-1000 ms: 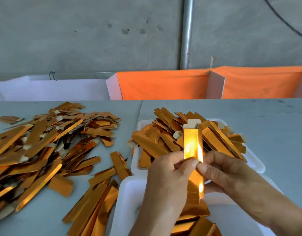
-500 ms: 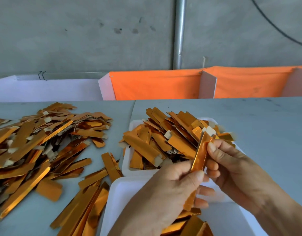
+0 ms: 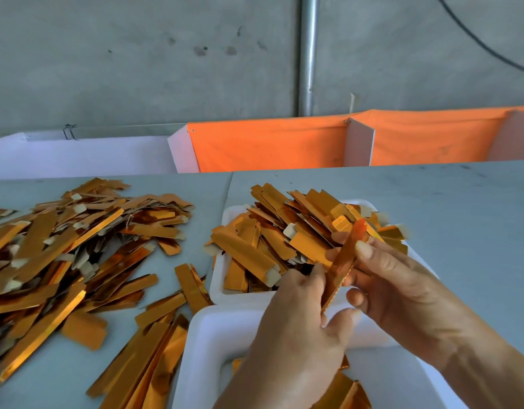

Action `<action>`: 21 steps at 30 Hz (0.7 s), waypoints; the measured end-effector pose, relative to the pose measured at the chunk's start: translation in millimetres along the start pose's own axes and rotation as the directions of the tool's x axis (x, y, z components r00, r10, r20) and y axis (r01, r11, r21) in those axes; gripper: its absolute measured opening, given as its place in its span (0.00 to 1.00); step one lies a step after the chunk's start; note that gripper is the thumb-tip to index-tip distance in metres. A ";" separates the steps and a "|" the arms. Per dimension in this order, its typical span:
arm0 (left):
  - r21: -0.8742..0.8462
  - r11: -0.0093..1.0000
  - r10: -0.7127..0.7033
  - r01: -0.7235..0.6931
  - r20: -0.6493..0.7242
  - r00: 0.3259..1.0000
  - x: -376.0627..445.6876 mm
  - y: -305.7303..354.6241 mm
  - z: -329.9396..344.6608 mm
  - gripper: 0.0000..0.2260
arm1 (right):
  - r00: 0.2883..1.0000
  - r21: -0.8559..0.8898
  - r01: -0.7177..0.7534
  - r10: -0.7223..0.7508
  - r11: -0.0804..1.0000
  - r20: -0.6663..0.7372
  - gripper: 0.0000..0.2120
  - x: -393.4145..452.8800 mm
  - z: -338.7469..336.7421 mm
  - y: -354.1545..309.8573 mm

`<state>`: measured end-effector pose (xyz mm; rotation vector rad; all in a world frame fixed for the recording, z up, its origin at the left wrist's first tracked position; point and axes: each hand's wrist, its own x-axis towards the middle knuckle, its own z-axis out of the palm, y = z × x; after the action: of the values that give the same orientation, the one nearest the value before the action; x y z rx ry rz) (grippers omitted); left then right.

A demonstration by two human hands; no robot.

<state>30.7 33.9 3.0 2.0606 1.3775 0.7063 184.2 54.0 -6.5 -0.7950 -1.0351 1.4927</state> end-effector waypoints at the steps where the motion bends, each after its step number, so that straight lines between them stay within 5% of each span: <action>1: -0.034 0.999 -0.003 0.004 0.018 1.000 -1.3 1.2 -1.6 0.18 | 1.000 -0.008 0.004 -0.004 1.000 0.002 0.35 -0.5 0.4 -0.8; 5: -0.114 0.993 0.040 -0.042 -0.025 0.999 -0.5 -0.4 -5.1 0.19 | 1.000 -0.032 0.024 -0.024 0.999 0.013 0.30 -1.0 0.8 -3.1; 10: 0.007 1.000 0.025 -0.025 -0.070 0.997 3.9 -3.9 -2.3 0.13 | 0.999 -0.238 0.044 -0.050 0.970 -0.021 0.24 -3.3 1.2 -2.7; 16: -0.456 0.882 -0.094 0.120 0.078 0.992 0.1 -6.0 -8.2 0.12 | 0.994 -0.186 0.103 -0.110 0.977 -0.026 0.22 -2.9 -12.0 -9.2; 21: -0.573 0.807 -0.026 0.140 0.204 0.979 -2.1 -3.5 -9.9 0.13 | 0.997 -0.146 0.060 -0.068 0.987 -0.048 0.09 -2.2 -16.8 -9.8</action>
<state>20.9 34.6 7.3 1.5161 0.9726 0.7614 203.7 55.1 -4.3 -0.8906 -1.1281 1.3463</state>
